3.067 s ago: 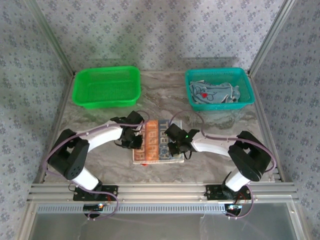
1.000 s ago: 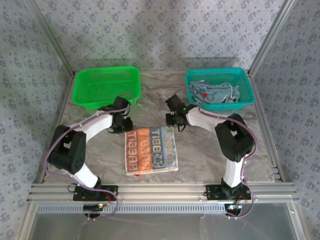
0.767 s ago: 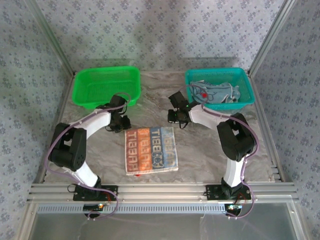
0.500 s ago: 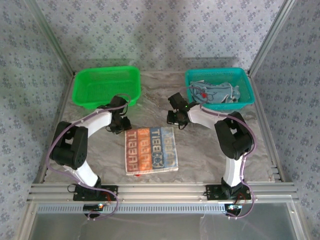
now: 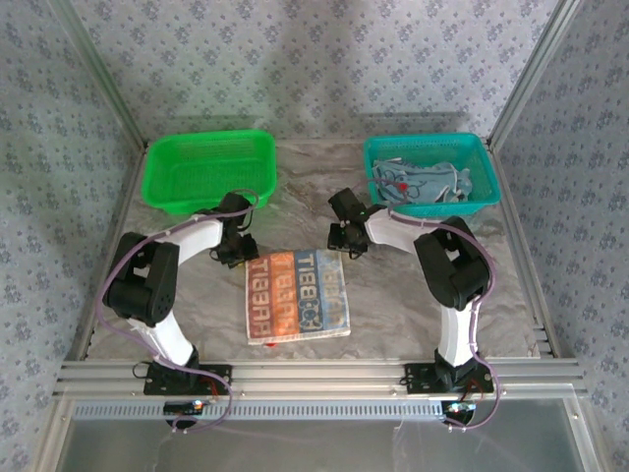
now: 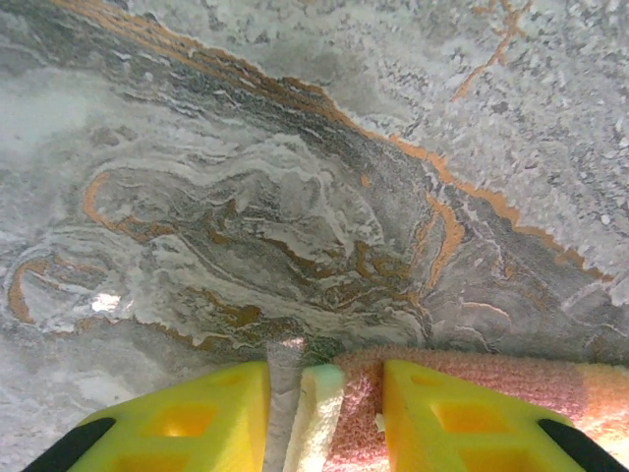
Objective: Fold and stack the towels
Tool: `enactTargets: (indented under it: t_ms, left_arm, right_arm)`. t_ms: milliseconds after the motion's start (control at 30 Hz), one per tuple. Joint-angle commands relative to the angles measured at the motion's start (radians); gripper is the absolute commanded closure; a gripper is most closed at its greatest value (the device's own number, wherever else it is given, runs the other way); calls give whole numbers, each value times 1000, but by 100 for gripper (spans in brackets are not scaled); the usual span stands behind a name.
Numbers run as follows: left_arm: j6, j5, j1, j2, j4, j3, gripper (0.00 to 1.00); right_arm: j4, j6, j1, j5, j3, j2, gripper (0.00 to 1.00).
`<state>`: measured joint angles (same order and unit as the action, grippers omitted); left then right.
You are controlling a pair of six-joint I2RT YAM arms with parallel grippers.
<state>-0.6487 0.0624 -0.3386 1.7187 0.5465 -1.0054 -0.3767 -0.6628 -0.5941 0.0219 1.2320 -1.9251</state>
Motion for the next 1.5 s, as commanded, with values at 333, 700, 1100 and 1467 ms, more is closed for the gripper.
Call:
enactTargets:
  t_ms: [333, 700, 1100, 1467]
  left_arm:
    - [13, 22, -22, 42, -22, 8, 79]
    - [20, 24, -30, 36, -24, 8, 76]
    - [21, 27, -30, 35, -28, 13, 76]
    - [26, 19, -31, 30, -25, 4, 90]
  right_arm:
    - [1, -35, -12, 31, -14, -32, 84]
    - [-6, -84, -18, 54, 31, -12, 72]
    - [-23, -117, -27, 68, 40, -38, 69]
    - [-3, -111, -9, 71, 18, -17, 100]
